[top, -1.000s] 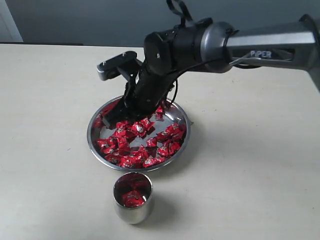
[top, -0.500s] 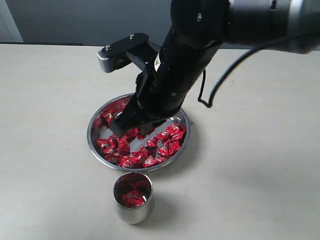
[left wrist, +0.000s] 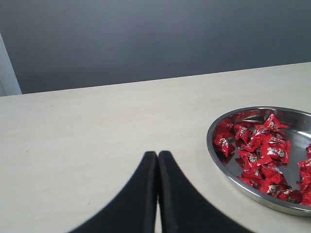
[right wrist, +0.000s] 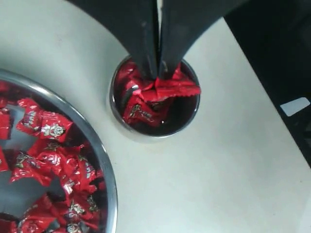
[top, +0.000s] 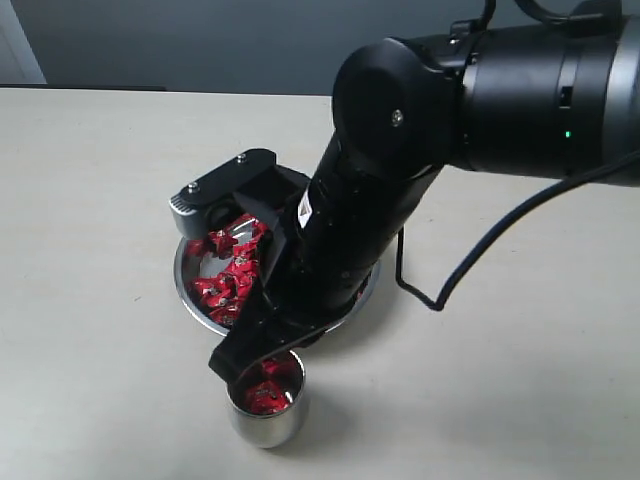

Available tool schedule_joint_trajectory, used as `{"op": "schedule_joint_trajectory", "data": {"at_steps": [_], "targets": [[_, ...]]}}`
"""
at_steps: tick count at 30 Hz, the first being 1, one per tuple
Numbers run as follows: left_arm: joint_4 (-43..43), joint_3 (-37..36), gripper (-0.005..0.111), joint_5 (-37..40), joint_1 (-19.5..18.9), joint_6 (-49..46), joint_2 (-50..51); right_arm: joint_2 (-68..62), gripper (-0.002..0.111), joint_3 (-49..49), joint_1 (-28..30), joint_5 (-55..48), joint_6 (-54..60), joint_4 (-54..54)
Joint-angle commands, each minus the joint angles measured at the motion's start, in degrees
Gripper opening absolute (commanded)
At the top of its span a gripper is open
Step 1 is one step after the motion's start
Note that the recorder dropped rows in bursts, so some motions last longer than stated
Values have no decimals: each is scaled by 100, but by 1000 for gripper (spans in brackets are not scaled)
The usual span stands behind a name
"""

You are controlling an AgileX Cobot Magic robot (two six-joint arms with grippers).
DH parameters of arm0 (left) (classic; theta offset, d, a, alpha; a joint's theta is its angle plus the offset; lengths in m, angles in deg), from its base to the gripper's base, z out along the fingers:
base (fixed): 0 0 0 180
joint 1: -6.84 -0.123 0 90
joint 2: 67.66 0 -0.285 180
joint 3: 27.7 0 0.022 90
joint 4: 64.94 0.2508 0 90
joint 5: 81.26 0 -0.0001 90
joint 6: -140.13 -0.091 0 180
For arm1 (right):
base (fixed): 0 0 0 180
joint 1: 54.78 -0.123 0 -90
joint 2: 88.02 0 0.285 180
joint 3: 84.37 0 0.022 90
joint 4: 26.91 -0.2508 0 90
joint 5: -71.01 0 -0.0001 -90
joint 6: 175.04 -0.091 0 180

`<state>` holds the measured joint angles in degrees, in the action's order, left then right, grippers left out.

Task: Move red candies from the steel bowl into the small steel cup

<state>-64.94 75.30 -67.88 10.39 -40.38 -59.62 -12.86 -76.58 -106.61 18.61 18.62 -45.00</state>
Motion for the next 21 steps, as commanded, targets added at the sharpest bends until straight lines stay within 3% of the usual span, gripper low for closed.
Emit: {"op": "schedule_joint_trajectory", "data": {"at_steps": [1,5,7,11,18,21], "targets": [[-31,-21,0,-14,4,-1,-26,-224,9,14,-18,-149,307,-12],[-31,-21,0,-14,4,-1,-26,-376,36,14,-18,-125,330,-58],[-31,-21,0,-14,4,-1,-26,-376,41,14,-18,-99,330,-39],[-31,-21,0,-14,4,-1,-26,-363,41,-62,-18,391,330,190],[-31,-21,0,-14,4,-1,-26,-607,41,-116,-18,3121,330,257],[-31,-21,0,-14,4,-1,-26,-976,41,-269,43,3550,318,274]]}}
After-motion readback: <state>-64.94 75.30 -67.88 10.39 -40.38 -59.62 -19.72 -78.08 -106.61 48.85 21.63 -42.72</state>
